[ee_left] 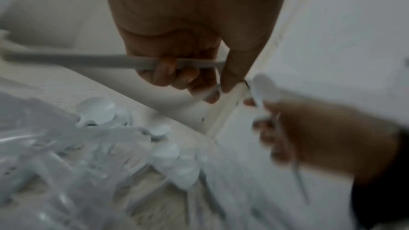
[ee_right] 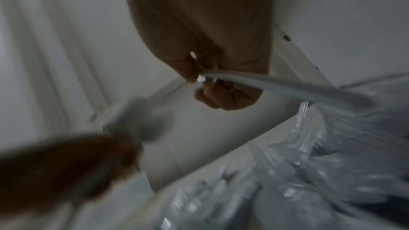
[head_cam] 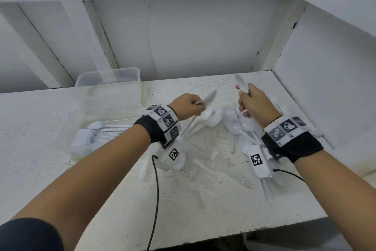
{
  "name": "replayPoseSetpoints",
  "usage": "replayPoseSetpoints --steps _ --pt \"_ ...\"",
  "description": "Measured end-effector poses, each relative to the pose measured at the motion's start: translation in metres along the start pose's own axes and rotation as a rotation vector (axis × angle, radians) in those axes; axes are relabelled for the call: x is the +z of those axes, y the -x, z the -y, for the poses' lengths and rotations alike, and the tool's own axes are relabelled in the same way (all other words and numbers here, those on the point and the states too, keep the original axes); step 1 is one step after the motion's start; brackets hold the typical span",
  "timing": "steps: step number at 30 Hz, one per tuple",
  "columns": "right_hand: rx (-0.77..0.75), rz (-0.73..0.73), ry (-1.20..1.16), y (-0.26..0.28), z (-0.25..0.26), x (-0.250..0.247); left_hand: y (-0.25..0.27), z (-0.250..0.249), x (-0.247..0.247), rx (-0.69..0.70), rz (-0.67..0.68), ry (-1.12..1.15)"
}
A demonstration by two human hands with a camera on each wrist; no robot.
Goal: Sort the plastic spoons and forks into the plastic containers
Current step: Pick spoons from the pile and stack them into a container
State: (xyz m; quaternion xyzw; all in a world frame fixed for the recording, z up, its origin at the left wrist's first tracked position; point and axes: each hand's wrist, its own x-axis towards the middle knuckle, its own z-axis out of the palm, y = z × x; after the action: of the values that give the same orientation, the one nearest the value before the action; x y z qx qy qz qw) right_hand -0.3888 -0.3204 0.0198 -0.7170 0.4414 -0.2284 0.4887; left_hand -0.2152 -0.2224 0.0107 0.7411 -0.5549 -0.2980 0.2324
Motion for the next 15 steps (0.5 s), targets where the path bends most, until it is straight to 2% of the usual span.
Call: replayPoseSetpoints --steps 3,5,7,10,15 --pt "0.086 0.170 0.346 -0.007 -0.004 0.019 0.012 0.010 -0.013 -0.102 -0.153 0.300" --pt "0.176 0.259 0.635 -0.020 -0.013 0.032 0.019 0.016 -0.015 -0.164 -0.194 0.390" --pt "0.208 0.262 0.841 -0.028 -0.016 0.044 0.026 0.022 -0.015 -0.204 -0.205 0.420" --pt "0.164 0.222 0.955 -0.035 -0.015 0.056 0.036 0.032 -0.015 -0.237 -0.223 0.483" --pt "0.164 0.206 0.948 -0.037 -0.018 0.065 0.041 0.040 -0.015 -0.260 -0.233 0.557"
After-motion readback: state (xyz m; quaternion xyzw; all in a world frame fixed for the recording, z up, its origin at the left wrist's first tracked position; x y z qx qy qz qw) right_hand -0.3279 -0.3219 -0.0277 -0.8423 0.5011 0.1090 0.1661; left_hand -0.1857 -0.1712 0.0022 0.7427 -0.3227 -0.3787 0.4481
